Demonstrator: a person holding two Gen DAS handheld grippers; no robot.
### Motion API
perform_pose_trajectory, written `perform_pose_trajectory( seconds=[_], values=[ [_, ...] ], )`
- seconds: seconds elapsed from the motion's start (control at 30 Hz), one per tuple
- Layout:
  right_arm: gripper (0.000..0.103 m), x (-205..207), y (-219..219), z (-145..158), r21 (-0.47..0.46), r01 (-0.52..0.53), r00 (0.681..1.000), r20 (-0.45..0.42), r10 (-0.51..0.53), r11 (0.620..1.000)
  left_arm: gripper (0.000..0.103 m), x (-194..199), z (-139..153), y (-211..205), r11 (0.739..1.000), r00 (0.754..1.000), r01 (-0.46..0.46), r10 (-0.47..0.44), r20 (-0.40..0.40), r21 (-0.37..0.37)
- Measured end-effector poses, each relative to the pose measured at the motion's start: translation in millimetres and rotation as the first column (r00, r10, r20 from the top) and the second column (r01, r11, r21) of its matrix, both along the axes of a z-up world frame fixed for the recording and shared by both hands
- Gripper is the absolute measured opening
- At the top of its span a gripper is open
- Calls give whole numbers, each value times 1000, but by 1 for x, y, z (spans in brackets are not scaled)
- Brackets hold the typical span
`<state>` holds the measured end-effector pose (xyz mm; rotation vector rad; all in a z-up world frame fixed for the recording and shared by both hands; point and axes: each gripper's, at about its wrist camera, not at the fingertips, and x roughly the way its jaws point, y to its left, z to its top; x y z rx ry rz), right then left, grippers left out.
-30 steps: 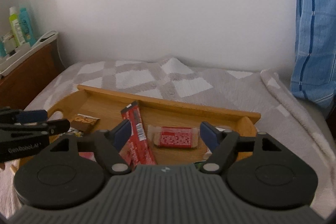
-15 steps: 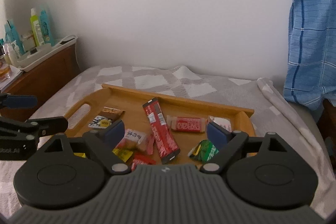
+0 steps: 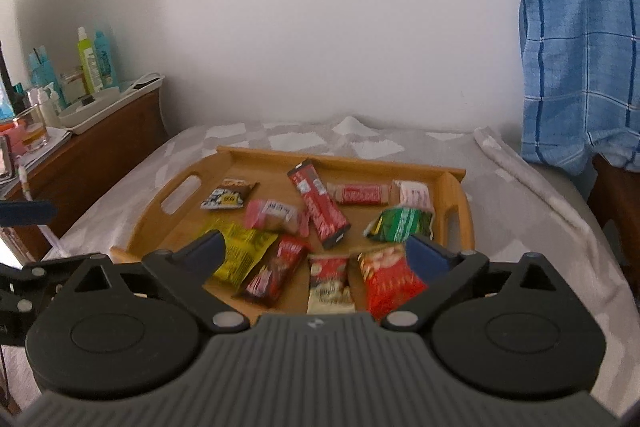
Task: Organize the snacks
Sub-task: 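Open both tools to drop the packets into the tray, then move both tools back toward the snacks left on the towel, then grasp the cream-wrapped bar on the towel with the left tool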
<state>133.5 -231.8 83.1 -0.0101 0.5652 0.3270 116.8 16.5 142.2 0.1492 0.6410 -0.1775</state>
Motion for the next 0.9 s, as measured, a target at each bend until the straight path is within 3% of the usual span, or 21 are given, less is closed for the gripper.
perform_pose_trajectory(
  seconds=[0.27,0.43,0.57,0.73,0.9],
  values=[
    [103,-29,-4,-15,3,7,1000,-25,-7,1000,92,-48,-17,-3,1000,999,6,-5,-37,16],
    [103,-45,-8,-24,-1,4,1000,-29,-4,1000,93,-78,-30,1,1000,997,-20,19,-73,-17],
    [103,-56,-8,-33,-34,-9,1000,-21,8,999,93,-98,-45,-1,999,996,-51,52,-75,16],
    [103,-67,-7,-42,-66,-28,1000,-11,27,997,92,-104,-67,1,991,985,-122,127,-114,49],
    [103,-73,-4,-51,-96,-40,999,-22,38,995,82,-101,-89,2,981,973,-172,183,-141,87]
  ],
)
